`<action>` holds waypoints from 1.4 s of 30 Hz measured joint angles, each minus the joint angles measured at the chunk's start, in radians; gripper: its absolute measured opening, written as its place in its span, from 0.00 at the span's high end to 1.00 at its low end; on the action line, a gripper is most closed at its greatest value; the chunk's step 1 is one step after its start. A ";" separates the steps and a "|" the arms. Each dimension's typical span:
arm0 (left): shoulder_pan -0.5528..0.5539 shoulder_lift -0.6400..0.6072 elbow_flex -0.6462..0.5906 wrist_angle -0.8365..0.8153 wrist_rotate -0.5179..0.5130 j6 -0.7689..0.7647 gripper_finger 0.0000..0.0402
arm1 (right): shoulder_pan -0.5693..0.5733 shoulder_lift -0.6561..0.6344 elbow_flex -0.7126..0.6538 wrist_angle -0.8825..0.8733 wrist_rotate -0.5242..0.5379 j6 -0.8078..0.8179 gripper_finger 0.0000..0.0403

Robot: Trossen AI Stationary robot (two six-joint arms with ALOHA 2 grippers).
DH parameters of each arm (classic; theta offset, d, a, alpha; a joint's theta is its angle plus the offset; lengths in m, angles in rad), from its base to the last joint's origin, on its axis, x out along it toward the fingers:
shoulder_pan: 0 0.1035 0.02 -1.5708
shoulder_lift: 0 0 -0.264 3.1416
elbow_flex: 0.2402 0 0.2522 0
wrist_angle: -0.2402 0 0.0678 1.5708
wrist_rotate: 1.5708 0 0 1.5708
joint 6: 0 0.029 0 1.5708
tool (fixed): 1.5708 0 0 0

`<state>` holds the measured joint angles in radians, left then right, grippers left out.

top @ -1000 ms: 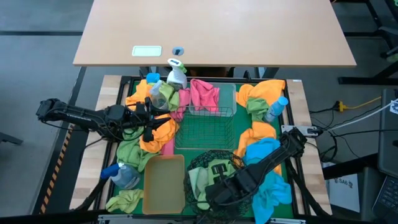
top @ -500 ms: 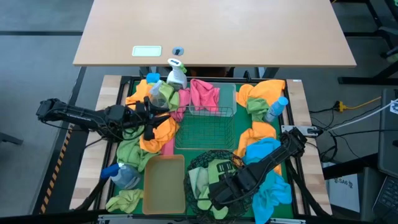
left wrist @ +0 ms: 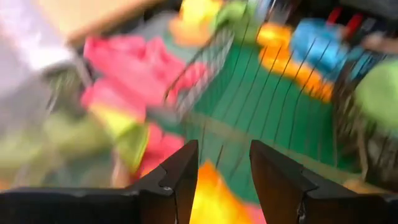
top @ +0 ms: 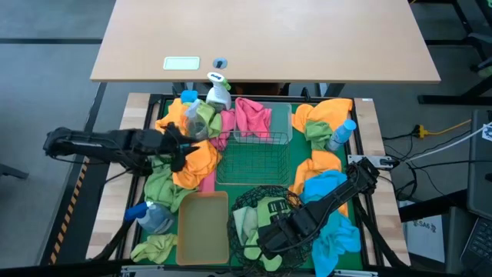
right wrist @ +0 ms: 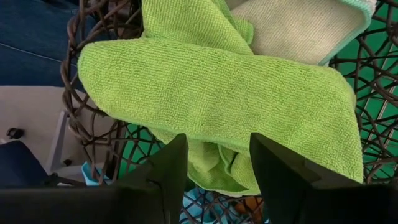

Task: Sort microfiber towel by color & place in baskets
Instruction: Put the orange microfiber towel into the gold wire basket

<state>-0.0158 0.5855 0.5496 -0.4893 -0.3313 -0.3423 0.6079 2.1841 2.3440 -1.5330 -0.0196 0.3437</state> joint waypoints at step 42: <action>0.023 0.208 -0.027 -0.333 0.113 -0.071 0.65 | 0.000 0.001 0.000 0.013 0.000 -0.001 0.57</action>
<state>0.0071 0.7934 0.5224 -0.8223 -0.2185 -0.4132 0.6083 2.1853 2.3440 -1.5204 -0.0193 0.3428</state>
